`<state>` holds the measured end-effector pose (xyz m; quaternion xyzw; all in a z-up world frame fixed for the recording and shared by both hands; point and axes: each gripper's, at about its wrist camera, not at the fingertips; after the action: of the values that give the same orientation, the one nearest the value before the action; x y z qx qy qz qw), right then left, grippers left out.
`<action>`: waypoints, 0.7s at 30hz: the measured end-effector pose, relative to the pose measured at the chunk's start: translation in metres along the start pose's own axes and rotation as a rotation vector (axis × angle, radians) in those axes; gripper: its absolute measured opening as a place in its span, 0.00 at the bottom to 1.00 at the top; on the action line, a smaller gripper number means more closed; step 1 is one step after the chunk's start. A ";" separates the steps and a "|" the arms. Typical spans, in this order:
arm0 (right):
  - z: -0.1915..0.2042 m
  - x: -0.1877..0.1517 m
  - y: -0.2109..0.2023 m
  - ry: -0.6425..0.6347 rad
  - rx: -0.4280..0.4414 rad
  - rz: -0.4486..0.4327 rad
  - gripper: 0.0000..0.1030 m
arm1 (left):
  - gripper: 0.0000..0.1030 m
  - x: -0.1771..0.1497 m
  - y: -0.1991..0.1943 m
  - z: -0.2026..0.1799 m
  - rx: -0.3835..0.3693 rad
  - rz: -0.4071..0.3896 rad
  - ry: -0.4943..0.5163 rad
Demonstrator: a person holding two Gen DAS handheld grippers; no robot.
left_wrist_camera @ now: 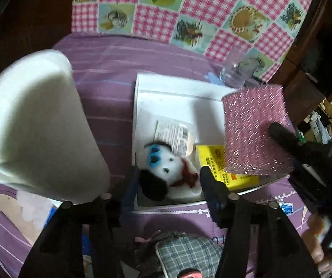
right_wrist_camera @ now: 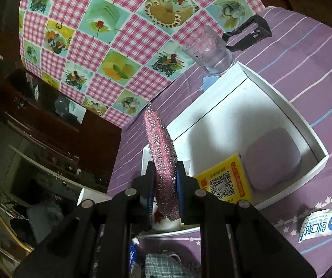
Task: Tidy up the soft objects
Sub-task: 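Lower the sponge into the box while the left gripper releases the plush dog there, then withdraw both grippers from the box and move the right gripper to the toothpaste tube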
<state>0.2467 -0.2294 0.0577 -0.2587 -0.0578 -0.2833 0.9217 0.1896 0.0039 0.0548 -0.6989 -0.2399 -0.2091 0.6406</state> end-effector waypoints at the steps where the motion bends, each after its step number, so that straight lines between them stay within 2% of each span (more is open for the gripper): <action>1: -0.001 0.000 0.002 -0.008 -0.016 0.002 0.18 | 0.60 0.001 -0.006 0.000 0.006 -0.020 0.005; 5: -0.002 -0.002 0.013 -0.062 -0.123 0.029 0.18 | 0.65 0.004 -0.020 -0.005 0.029 -0.072 0.040; 9: -0.009 -0.006 0.026 -0.061 -0.158 0.098 0.18 | 0.65 0.006 -0.022 -0.010 0.031 -0.081 0.067; 15: -0.013 -0.008 0.031 -0.111 -0.284 0.072 0.23 | 0.65 0.007 -0.021 -0.014 0.044 -0.092 0.107; 17: -0.007 -0.008 0.030 -0.163 -0.357 0.065 0.30 | 0.65 0.007 -0.020 -0.015 0.042 -0.091 0.108; 18: -0.005 -0.008 0.030 -0.186 -0.388 0.056 0.38 | 0.65 0.007 -0.020 -0.015 0.040 -0.089 0.109; 19: 0.000 -0.009 0.028 -0.226 -0.434 0.036 0.50 | 0.65 0.007 -0.019 -0.016 0.039 -0.086 0.111; 21: 0.005 -0.010 0.024 -0.282 -0.480 0.005 0.60 | 0.65 0.007 -0.018 -0.017 0.041 -0.084 0.115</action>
<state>0.2521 -0.2051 0.0491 -0.5067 -0.1164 -0.2479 0.8175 0.1847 -0.0109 0.0751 -0.6617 -0.2359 -0.2705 0.6583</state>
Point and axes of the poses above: each gripper's, at about its wrist camera, not at the fingertips, and y roughly the way its jaws point, z to its left, x to its top, and after that the axes turned 13 degrees about y, right-handed
